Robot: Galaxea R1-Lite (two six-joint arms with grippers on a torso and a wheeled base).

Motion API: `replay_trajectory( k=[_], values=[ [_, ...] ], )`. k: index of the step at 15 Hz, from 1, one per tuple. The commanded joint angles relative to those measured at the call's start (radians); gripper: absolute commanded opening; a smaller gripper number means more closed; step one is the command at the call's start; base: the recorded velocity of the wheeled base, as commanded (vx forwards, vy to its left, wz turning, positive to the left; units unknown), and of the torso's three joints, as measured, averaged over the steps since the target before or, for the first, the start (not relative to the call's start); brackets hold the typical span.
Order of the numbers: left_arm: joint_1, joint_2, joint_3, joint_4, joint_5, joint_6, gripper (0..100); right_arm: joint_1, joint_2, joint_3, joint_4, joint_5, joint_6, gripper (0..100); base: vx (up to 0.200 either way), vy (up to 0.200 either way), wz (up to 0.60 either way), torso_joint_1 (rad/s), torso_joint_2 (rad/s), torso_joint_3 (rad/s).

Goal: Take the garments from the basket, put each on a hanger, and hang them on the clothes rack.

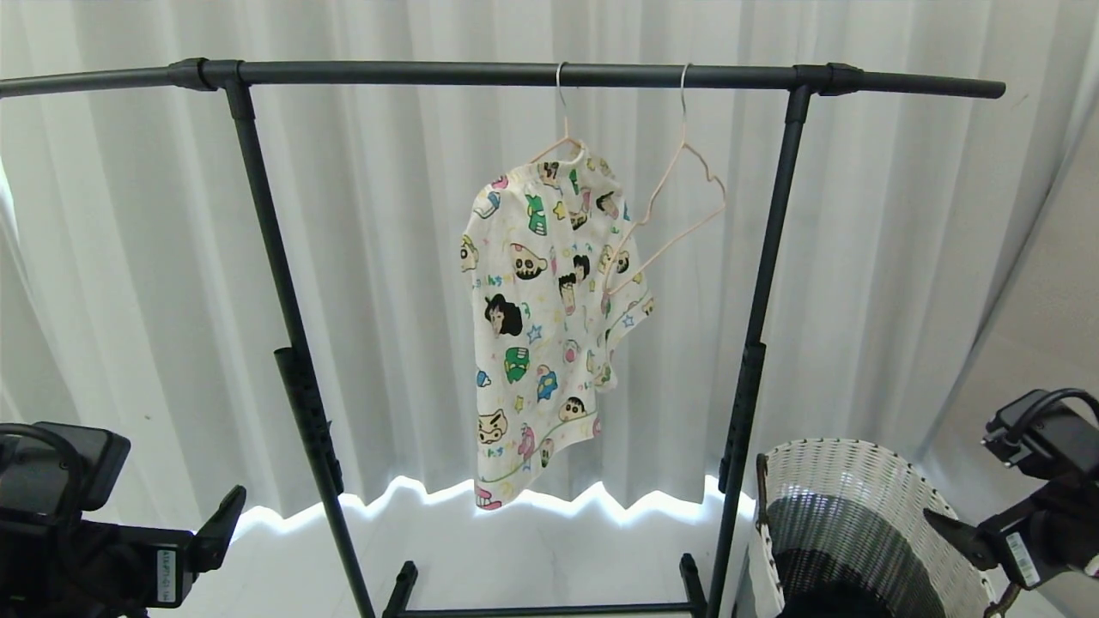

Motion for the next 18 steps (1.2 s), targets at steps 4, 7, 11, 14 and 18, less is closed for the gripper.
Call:
replay_trajectory(
  k=[4,7,11,14,18],
  values=[
    [-0.089,-0.042,0.012,0.000,-0.002,-0.002,100,-0.005,0.383,0.156,-0.302,0.023,-0.001,100,0.000,0.000,0.00,0.000,0.00,0.000],
    [-0.106,-0.076,0.055,0.000,-0.003,0.000,100,-0.005,0.483,0.290,-0.428,0.068,-0.024,100,0.000,0.000,0.00,0.000,0.00,0.000],
    [-0.123,-0.085,0.055,0.000,-0.005,0.004,100,-0.005,0.619,0.310,-0.525,0.071,-0.038,100,0.000,0.000,0.00,0.000,0.00,0.000],
    [-0.178,-0.093,0.046,0.000,-0.005,0.009,100,-0.007,0.722,0.301,-0.589,0.071,-0.140,100,0.000,0.000,0.00,0.000,0.00,0.000],
    [-0.199,-0.094,0.043,0.000,-0.002,0.009,100,-0.048,0.854,0.201,-0.608,0.061,-0.199,100,0.000,0.000,0.00,0.000,0.00,0.000]
  ],
)
